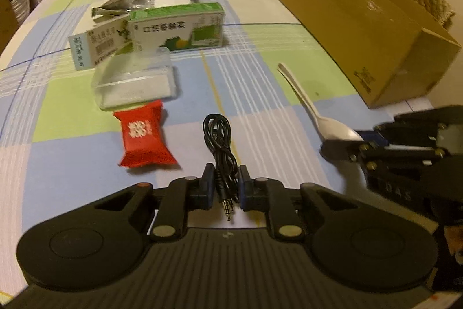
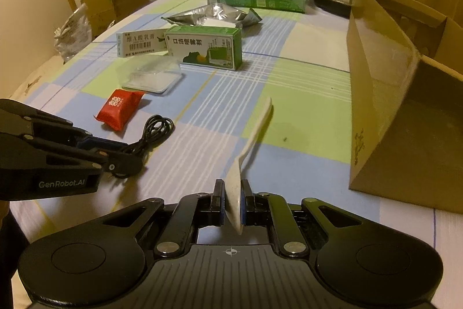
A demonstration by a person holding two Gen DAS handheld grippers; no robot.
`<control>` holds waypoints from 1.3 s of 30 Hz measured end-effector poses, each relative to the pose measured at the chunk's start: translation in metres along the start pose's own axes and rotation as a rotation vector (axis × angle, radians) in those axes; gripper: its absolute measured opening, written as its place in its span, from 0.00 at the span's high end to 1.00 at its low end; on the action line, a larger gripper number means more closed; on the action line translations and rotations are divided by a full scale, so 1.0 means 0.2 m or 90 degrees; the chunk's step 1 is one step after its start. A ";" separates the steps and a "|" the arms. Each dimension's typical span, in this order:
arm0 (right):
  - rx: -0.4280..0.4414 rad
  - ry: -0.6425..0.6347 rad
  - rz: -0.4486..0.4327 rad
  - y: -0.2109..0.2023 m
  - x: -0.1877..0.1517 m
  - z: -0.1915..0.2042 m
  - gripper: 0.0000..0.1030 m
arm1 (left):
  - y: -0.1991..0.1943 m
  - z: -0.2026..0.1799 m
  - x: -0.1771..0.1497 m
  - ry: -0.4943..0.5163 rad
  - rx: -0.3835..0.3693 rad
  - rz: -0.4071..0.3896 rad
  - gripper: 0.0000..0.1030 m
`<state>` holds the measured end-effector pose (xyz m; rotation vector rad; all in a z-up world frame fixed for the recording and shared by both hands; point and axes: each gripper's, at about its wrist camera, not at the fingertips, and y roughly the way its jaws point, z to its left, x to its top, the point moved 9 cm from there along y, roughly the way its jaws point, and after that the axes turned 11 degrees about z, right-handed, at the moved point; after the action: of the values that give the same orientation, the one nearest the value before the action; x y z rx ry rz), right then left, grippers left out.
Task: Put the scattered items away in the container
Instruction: 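Grasp the black coiled cable near its plug with the left tool, then carry the black cable and the white spoon over the cardboard box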
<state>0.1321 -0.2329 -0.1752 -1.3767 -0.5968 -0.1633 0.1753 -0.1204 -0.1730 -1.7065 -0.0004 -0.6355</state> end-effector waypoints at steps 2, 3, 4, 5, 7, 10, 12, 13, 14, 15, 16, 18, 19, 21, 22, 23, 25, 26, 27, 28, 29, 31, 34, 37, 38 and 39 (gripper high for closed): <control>-0.001 0.004 0.000 -0.01 -0.01 0.00 0.94 | -0.01 -0.01 -0.01 0.004 -0.002 -0.001 0.88; -0.001 0.005 -0.001 -0.02 -0.01 0.00 0.94 | -0.01 -0.01 -0.02 0.005 -0.004 -0.001 0.88; -0.002 0.006 -0.002 -0.03 -0.01 0.00 0.94 | -0.01 -0.02 -0.02 0.007 -0.006 0.000 0.88; -0.003 0.006 -0.003 -0.04 -0.01 0.00 0.94 | -0.01 -0.03 -0.02 0.010 -0.007 -0.001 0.88; -0.006 0.007 -0.008 -0.06 -0.01 0.00 0.94 | -0.03 -0.04 -0.02 0.017 -0.007 -0.003 0.88; -0.010 0.005 -0.016 -0.09 0.00 0.00 0.94 | -0.04 -0.04 -0.01 0.023 -0.007 -0.005 0.88; -0.012 0.000 -0.021 -0.11 0.00 0.01 0.94 | -0.06 -0.05 -0.01 0.024 -0.006 -0.009 0.88; -0.014 -0.003 -0.024 -0.13 0.01 0.02 0.94 | -0.07 -0.05 -0.01 0.025 -0.005 -0.011 0.88; -0.015 -0.006 -0.026 -0.14 0.01 0.03 0.94 | -0.09 -0.05 -0.01 0.026 -0.005 -0.013 0.88; -0.016 -0.009 -0.029 -0.15 0.01 0.03 0.94 | -0.10 -0.05 -0.01 0.026 -0.005 -0.015 0.88; -0.017 -0.010 -0.031 -0.16 0.01 0.04 0.94 | -0.11 -0.05 -0.01 0.026 -0.004 -0.018 0.88; -0.020 -0.014 -0.037 -0.19 0.01 0.05 0.94 | -0.13 -0.06 -0.01 0.026 -0.003 -0.023 0.88; -0.022 -0.016 -0.041 -0.20 0.01 0.06 0.94 | -0.15 -0.06 -0.01 0.025 -0.002 -0.025 0.88; -0.026 -0.019 -0.047 -0.23 0.02 0.07 0.94 | -0.17 -0.06 -0.01 0.023 -0.003 -0.032 0.88; -0.028 -0.021 -0.050 -0.25 0.02 0.07 0.94 | -0.19 -0.06 -0.01 0.024 -0.003 -0.035 0.88; -0.030 -0.022 -0.053 -0.26 0.02 0.08 0.94 | -0.20 -0.07 -0.01 0.024 -0.003 -0.038 0.88; -0.033 -0.025 -0.060 -0.29 0.03 0.08 0.94 | -0.23 -0.07 0.00 0.025 -0.004 -0.044 0.88; -0.035 -0.026 -0.063 -0.31 0.03 0.09 0.94 | -0.25 -0.07 0.00 0.025 -0.005 -0.047 0.88; -0.036 -0.027 -0.067 -0.32 0.03 0.09 0.94 | -0.26 -0.08 0.00 0.024 -0.005 -0.050 0.88; -0.037 -0.028 -0.070 -0.33 0.04 0.10 0.94 | -0.28 -0.08 0.00 0.025 -0.006 -0.053 0.88; -0.039 -0.028 -0.073 -0.35 0.04 0.10 0.94 | -0.29 -0.08 0.00 0.025 -0.006 -0.056 0.88; -0.041 -0.029 -0.080 -0.37 0.05 0.11 0.94 | -0.32 -0.09 0.00 0.025 -0.007 -0.063 0.88; -0.042 -0.031 -0.087 -0.41 0.05 0.12 0.94 | -0.35 -0.11 0.00 0.026 -0.007 -0.070 0.88; -0.044 -0.033 -0.095 -0.45 0.04 0.13 0.94 | -0.39 -0.12 -0.02 0.024 -0.008 -0.076 0.88; -0.045 -0.034 -0.097 -0.46 0.04 0.13 0.94 | -0.40 -0.12 -0.02 0.023 -0.008 -0.078 0.88; -0.046 -0.034 -0.100 -0.47 0.04 0.13 0.94 | -0.41 -0.12 -0.02 0.022 -0.009 -0.080 0.88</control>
<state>0.0886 -0.2251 -0.0872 -1.4072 -0.7498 -0.2770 0.1336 -0.1210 -0.0989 -1.7176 -0.0791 -0.7604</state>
